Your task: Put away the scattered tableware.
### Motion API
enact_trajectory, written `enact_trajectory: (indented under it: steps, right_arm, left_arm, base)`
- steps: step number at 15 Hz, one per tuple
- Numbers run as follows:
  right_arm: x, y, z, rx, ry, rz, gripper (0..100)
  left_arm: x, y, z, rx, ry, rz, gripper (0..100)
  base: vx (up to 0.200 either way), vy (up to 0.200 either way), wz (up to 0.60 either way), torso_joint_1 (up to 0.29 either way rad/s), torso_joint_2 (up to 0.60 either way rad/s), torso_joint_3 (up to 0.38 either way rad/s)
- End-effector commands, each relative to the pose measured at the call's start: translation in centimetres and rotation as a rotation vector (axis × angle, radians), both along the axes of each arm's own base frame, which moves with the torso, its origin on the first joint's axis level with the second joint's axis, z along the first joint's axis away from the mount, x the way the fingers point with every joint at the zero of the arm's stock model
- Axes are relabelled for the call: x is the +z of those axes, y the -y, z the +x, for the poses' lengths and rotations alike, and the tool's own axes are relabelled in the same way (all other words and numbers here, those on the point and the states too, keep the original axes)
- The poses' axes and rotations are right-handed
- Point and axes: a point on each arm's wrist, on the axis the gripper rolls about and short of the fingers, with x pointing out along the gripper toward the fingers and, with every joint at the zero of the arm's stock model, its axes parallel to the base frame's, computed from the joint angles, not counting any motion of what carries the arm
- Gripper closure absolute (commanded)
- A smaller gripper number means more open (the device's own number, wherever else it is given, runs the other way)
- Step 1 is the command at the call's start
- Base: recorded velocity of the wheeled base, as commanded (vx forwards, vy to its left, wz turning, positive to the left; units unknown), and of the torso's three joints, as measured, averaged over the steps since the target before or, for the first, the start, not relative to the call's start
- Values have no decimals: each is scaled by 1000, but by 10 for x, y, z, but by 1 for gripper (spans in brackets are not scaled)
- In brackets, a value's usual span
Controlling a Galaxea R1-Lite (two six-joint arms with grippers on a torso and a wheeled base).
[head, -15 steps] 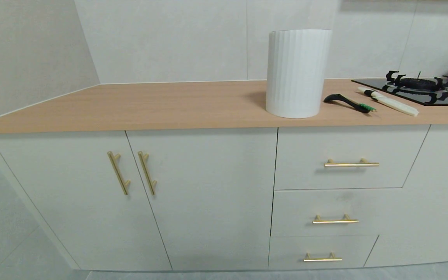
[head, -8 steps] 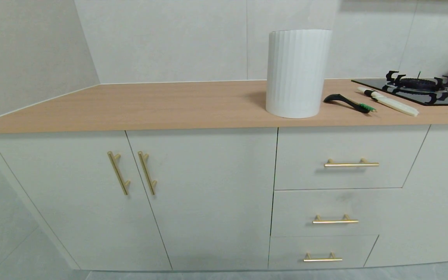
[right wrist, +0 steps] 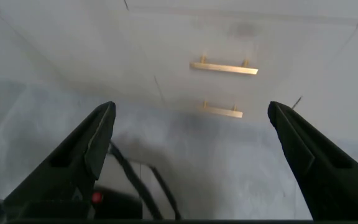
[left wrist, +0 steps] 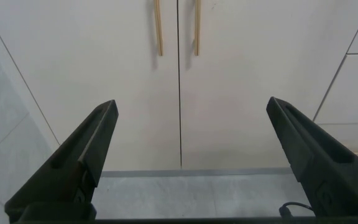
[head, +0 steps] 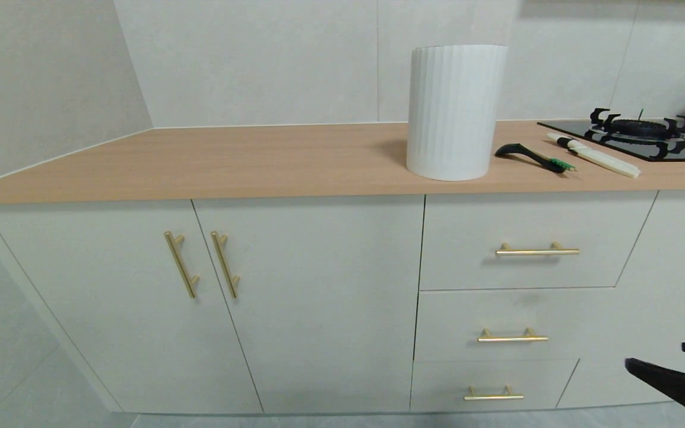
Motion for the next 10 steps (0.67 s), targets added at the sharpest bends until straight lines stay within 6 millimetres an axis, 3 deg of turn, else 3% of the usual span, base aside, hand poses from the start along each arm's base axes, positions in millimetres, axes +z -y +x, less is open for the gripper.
enact_trajectory:
  steps: [1, 2, 4, 5, 10]
  right_arm:
    - [-39, -14, 102, 7, -251, -40, 0]
    - [-58, -17, 122, 6, -265, -39, 0]
    - [-92, -20, 142, -2, -303, -55, 0]
    - [-121, -21, 153, -33, -297, -73, 0]
    - [-175, -17, 171, -138, -153, -118, 0]
  left_arm:
    - [0, 0, 0, -1, 0, 0, 0]
    - [0, 0, 0, -1, 0, 0, 0]
    - [0, 0, 0, -1, 0, 0, 0]
    - [0, 0, 0, -1, 0, 0, 0]
    - [0, 0, 0, -1, 0, 0, 0]
  base:
    - [0, 0, 0, 0, 0, 0]
    - [0, 0, 0, 0, 0, 0]
    - [0, 0, 0, 0, 0, 0]
    - [0, 0, 0, 0, 0, 0]
    - [0, 0, 0, 0, 0, 0]
